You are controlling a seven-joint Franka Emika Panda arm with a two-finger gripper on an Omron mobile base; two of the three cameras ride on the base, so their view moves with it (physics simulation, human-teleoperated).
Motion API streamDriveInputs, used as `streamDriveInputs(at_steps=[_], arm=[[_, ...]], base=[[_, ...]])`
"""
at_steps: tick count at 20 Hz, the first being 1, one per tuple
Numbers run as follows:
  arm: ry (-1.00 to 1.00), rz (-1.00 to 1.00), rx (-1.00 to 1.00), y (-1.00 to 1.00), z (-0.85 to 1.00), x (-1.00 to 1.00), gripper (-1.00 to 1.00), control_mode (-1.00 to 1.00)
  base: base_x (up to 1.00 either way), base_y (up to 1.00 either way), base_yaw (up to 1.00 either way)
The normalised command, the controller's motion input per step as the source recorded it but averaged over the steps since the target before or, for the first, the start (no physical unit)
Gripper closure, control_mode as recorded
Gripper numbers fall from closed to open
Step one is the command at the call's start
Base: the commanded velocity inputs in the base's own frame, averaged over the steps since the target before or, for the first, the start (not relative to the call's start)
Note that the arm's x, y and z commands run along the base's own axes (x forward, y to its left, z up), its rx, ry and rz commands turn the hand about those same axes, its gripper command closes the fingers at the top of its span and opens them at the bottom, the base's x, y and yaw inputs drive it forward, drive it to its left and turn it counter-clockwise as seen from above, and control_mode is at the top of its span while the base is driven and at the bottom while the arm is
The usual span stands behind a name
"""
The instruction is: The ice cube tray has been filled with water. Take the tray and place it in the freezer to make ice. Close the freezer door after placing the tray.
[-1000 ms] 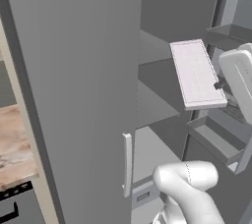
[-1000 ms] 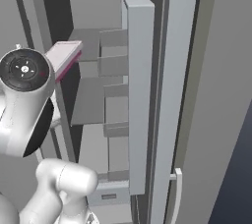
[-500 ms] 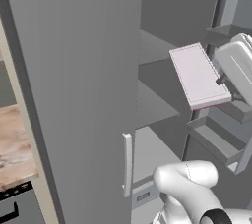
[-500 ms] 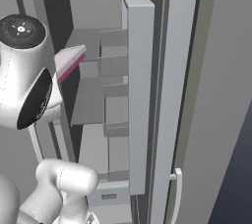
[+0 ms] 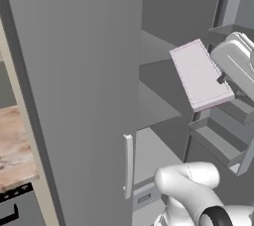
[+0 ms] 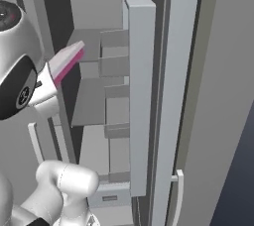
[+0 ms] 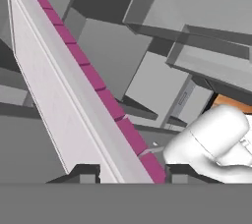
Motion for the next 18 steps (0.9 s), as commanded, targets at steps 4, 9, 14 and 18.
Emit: streamDriveInputs(at_steps=[4,9,14,18], arm=[[-0.21,0.00,-0.08,0.00,0.08,-0.02,1.00,-1.00],[-0.19,0.00,-0.10,0.05,0.07,0.01,1.00,-1.00],[-0.01,0.00,-0.01,0.00,0.06,0.23,1.00,-1.00],[0.02,0.00,-0.01,0.00,0.19,0.32,1.00,-1.00]], base=[[0.00,0.00,0.00],[0.00,0.00,0.00],[0.00,0.00,0.00],[0.00,0.00,0.00]])
